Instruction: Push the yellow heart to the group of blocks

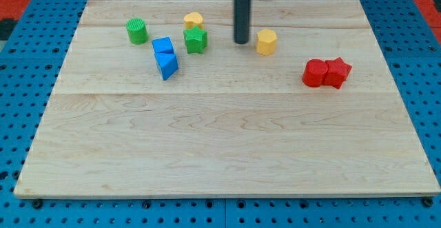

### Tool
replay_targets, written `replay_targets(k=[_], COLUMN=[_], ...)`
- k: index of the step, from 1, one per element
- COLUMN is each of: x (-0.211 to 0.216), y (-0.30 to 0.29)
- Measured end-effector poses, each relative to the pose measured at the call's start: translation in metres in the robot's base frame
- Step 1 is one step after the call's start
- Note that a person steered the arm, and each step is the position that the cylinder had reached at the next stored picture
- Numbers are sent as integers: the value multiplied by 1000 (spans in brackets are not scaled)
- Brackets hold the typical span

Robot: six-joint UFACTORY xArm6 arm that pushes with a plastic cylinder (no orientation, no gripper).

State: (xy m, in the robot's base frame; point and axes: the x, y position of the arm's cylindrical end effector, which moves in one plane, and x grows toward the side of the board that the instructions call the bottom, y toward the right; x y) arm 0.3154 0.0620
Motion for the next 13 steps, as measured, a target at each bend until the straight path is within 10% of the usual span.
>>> replay_targets(k=[3, 6, 7, 10, 13], x=[23, -94, -55, -27, 4], y=[111, -168, -186, -1, -60])
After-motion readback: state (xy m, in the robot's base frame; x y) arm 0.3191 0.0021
